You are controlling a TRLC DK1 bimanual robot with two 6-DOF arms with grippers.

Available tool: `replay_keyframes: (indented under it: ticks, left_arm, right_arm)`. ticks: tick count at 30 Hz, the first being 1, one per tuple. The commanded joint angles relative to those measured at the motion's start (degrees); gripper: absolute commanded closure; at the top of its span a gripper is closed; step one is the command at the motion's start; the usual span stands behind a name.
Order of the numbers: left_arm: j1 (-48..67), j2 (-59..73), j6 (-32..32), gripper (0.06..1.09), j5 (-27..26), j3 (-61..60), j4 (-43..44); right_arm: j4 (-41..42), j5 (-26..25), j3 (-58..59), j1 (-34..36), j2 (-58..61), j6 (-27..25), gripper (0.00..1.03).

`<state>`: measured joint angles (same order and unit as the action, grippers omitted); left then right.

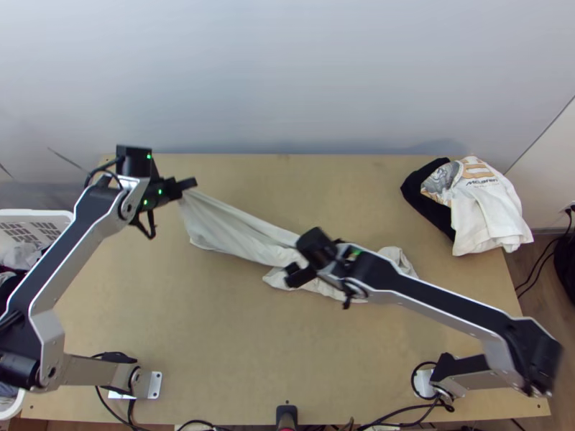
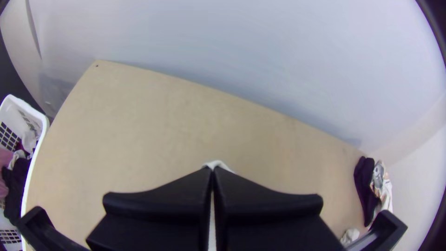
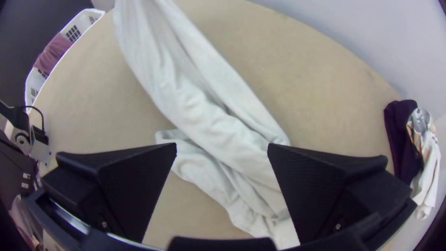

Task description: Fold the t-shirt

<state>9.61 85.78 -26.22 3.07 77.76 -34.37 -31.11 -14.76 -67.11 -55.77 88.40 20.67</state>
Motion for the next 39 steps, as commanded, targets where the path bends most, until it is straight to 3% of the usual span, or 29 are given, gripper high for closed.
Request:
replay_keyframes:
  ticks: [1, 7, 9, 12, 16, 21, 25, 32, 39]
  left_arm:
    - [1.12, 7.03, -1.47, 1.05, 1.5, 10.05, 1.94]
    - [1.73, 17.67, -2.0, 1.02, 3.78, 19.63, 4.75]
    - [1.82, 20.66, -2.08, 0.8, 3.7, 21.3, 4.84]
    - [2.35, 23.38, -2.08, 0.3, 2.82, 22.09, 3.96]
    - [2.7, 23.03, -2.08, 0.12, 1.59, 21.74, 1.67]
    - [1.03, 19.34, -1.82, 0.12, 1.32, 21.3, -0.96]
    - [-1.87, 15.21, -1.73, 0.12, -2.19, 18.75, -5.27]
    - [-3.81, 9.14, 1.34, 0.12, -4.65, 5.92, -5.18]
    - [-4.07, 8.35, 1.52, 0.12, -4.83, 2.84, -5.18]
  right_arm:
    - [-0.7, 1.14, -7.24, -5.32, 8.72, -0.01, 0.11]
    - [-1.41, 1.14, -11.11, -6.46, 11.62, -0.19, 0.12]
    - [-1.41, 1.05, -11.55, -6.9, 11.97, -0.89, 0.16]
    - [-1.41, 1.05, -11.81, -7.16, 12.67, -1.51, 0.16]
    - [-1.41, 1.14, -12.52, -7.34, 14.26, -1.51, 0.16]
    - [-1.41, 1.14, -14.19, -8.04, 17.77, -1.42, 0.16]
    - [-1.41, 1.14, -14.98, -8.74, 20.94, -1.24, 0.16]
    - [-1.32, 1.14, -15.51, -7.95, 24.8, -1.07, 0.16]
    - [-1.41, 0.97, -16.56, -7.43, 27.53, -1.15, 0.16]
